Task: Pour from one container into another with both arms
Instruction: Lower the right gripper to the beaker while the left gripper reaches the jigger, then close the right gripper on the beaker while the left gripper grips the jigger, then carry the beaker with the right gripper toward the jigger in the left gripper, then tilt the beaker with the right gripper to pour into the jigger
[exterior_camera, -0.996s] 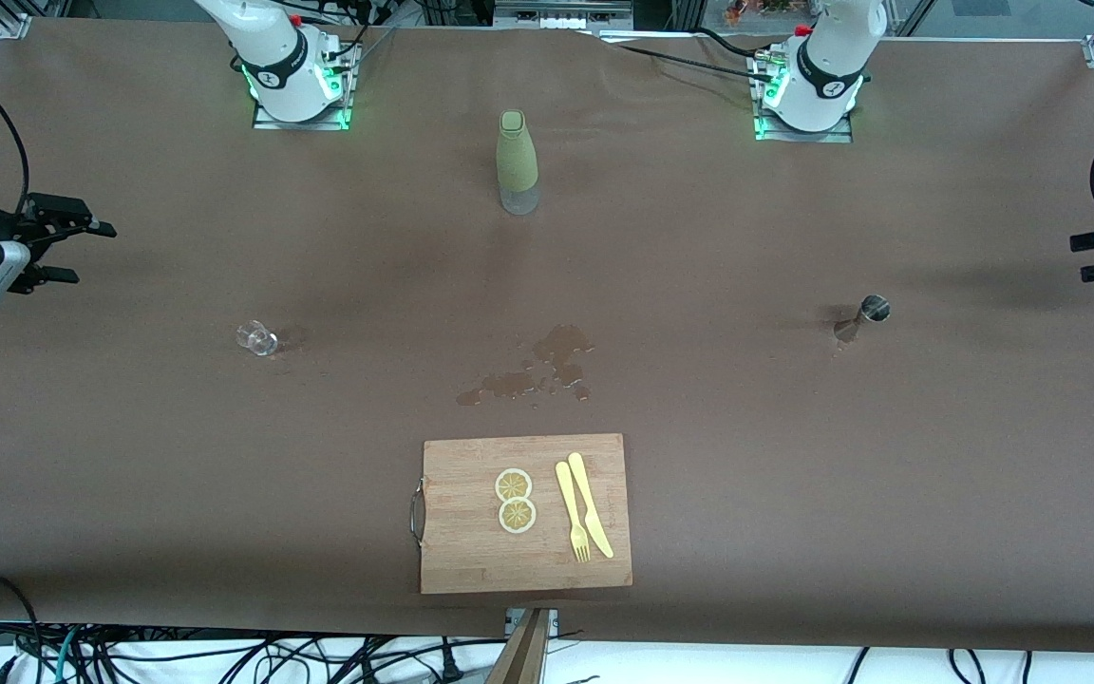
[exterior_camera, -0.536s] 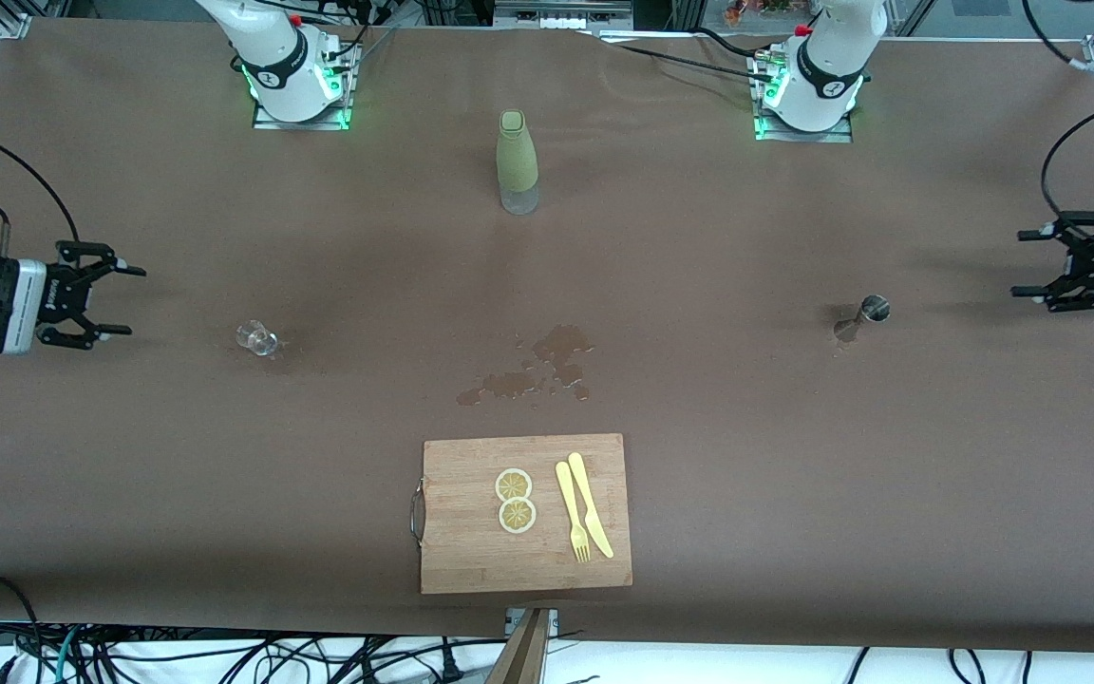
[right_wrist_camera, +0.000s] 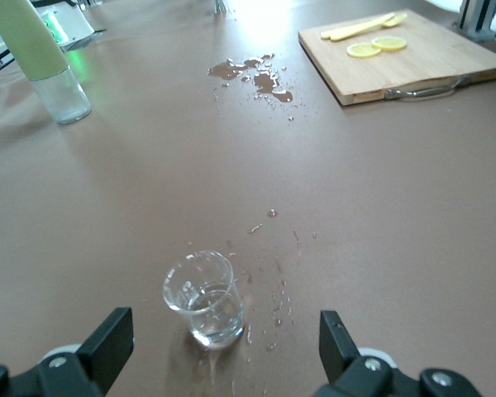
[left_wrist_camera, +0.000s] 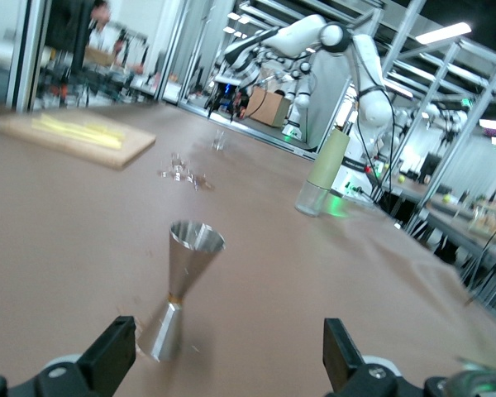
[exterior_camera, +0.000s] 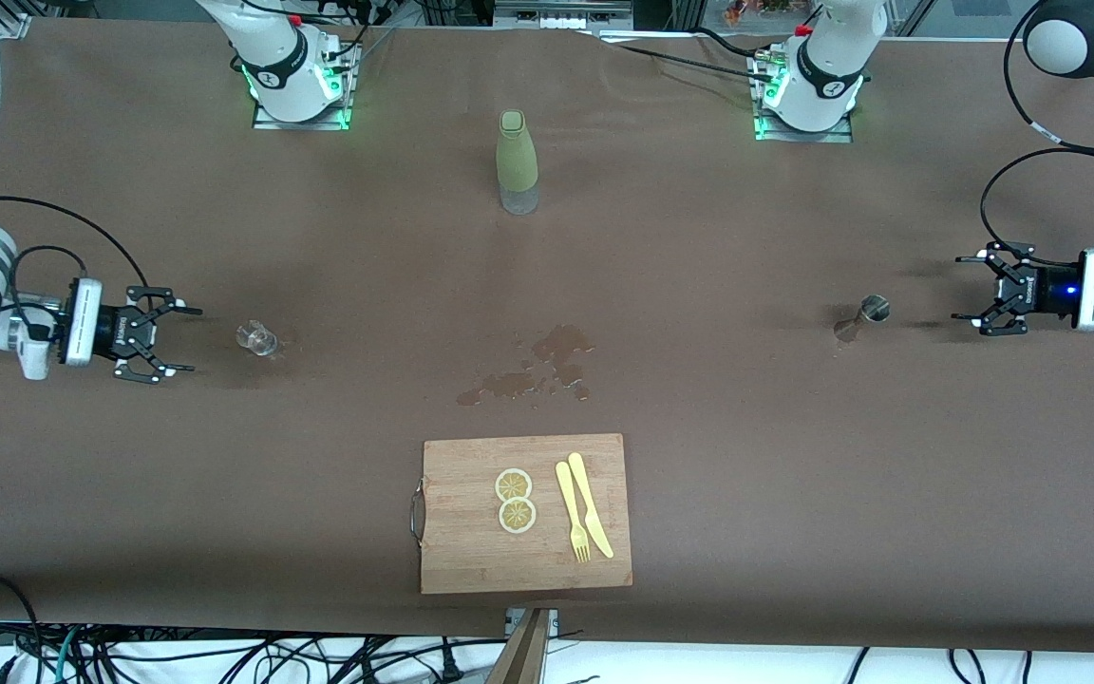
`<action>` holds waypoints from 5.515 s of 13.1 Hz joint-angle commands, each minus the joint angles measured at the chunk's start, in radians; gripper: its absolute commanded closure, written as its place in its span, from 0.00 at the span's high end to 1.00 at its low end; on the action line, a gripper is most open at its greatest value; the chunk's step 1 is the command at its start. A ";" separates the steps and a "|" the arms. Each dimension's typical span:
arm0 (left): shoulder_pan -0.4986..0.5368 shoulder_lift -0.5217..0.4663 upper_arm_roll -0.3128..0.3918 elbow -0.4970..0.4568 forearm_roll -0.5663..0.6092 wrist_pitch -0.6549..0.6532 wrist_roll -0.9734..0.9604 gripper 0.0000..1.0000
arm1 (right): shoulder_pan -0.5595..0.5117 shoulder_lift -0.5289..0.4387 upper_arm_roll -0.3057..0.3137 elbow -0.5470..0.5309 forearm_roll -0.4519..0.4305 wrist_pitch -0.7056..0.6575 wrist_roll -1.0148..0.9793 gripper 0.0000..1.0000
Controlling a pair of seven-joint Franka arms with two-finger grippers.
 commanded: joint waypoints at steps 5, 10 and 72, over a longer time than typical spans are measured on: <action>-0.087 0.144 -0.011 0.028 -0.156 0.041 0.346 1.00 | -0.007 0.126 0.018 -0.033 0.184 -0.026 -0.212 1.00; -0.115 0.170 -0.034 0.029 -0.156 0.076 0.387 1.00 | 0.001 0.166 0.070 -0.059 0.232 -0.020 -0.238 1.00; -0.738 0.216 -0.458 0.164 -0.710 0.759 -0.036 0.00 | 0.803 0.147 0.234 0.420 -0.131 0.709 0.813 0.00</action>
